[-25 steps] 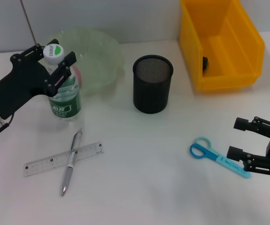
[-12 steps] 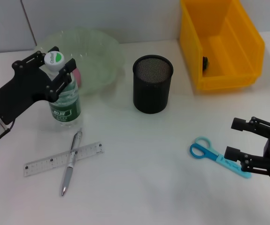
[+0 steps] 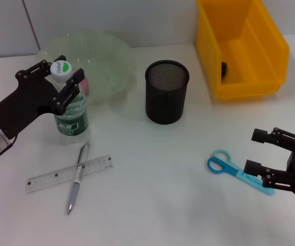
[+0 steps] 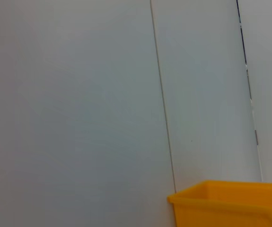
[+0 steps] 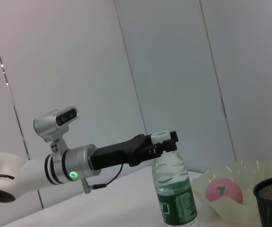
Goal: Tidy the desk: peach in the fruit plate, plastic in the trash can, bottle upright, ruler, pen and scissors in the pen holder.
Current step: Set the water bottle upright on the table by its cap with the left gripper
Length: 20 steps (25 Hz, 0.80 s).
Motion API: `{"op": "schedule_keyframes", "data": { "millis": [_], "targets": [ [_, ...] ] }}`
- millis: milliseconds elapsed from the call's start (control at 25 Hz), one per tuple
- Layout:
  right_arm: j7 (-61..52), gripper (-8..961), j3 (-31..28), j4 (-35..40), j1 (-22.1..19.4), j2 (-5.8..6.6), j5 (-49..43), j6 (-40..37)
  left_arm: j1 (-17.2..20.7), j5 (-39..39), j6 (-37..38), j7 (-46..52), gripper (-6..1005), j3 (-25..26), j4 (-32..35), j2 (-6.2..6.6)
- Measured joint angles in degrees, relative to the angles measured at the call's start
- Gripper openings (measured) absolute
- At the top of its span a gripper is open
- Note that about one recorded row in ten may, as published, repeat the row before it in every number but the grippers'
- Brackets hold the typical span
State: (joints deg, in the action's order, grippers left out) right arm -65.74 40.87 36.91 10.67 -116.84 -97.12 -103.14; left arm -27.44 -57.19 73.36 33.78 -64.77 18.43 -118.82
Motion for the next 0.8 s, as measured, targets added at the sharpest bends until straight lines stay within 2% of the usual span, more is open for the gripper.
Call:
{"op": "schedule_keyframes", "data": {
  "millis": [640, 800],
  "targets": [
    [0.00, 822, 0.00, -0.54, 0.65, 0.02, -0.02, 0.11, 0.12, 3.12, -0.11, -0.31, 439, -0.45, -1.29, -0.19],
    [0.00, 822, -0.01, -0.53, 0.73, 0.04, -0.05, 0.04, 0.02, 3.12, -0.11, -0.06, 540, -0.51, -1.29, -0.17]
  ]
}}
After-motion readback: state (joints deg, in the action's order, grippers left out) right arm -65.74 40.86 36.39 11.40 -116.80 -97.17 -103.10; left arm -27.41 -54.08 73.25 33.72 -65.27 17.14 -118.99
